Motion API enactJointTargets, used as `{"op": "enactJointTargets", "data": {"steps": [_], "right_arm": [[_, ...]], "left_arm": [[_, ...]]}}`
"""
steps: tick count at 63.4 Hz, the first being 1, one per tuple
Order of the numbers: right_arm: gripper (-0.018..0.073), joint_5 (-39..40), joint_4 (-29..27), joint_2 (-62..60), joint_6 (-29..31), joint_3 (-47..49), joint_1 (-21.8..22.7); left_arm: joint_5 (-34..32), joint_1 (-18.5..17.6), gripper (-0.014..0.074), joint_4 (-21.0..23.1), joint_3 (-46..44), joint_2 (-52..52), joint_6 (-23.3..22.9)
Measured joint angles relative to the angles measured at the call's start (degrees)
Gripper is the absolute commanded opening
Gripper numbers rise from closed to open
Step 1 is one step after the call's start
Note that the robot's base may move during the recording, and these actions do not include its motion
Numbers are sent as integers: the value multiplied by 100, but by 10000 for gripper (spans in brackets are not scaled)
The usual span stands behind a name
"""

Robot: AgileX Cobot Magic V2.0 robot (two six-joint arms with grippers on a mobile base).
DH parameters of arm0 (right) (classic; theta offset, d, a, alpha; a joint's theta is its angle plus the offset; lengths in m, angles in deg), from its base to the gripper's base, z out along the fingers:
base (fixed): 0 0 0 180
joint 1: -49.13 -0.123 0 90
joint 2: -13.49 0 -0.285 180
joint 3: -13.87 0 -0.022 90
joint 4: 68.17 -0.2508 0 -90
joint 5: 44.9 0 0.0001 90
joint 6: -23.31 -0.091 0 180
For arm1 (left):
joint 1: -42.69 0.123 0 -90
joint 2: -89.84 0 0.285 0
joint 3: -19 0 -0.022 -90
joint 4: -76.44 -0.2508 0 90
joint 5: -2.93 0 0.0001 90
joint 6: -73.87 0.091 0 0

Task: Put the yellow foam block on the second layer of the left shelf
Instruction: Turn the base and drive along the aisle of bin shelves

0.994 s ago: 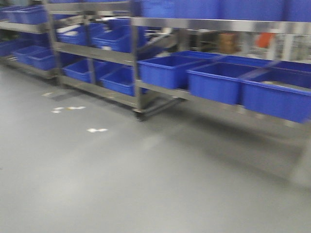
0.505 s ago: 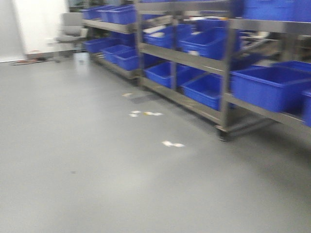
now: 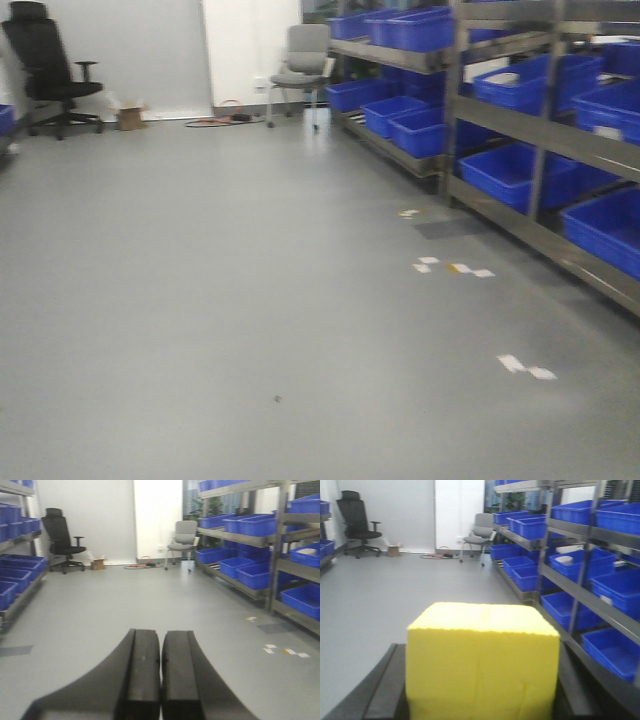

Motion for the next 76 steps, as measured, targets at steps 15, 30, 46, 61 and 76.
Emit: {"op": "enactJointTargets", "data": {"steps": [15,30,46,61,76], "right_arm": [[529,0,0,0,0,0,0],[529,0,0,0,0,0,0],[529,0,0,0,0,0,0],[529,0,0,0,0,0,0],[529,0,0,0,0,0,0]], "left_arm": [[0,0,124,0,0,0,0],[0,0,124,0,0,0,0],[0,0,124,0,0,0,0],[0,0,124,0,0,0,0],[0,0,124,0,0,0,0]]}}
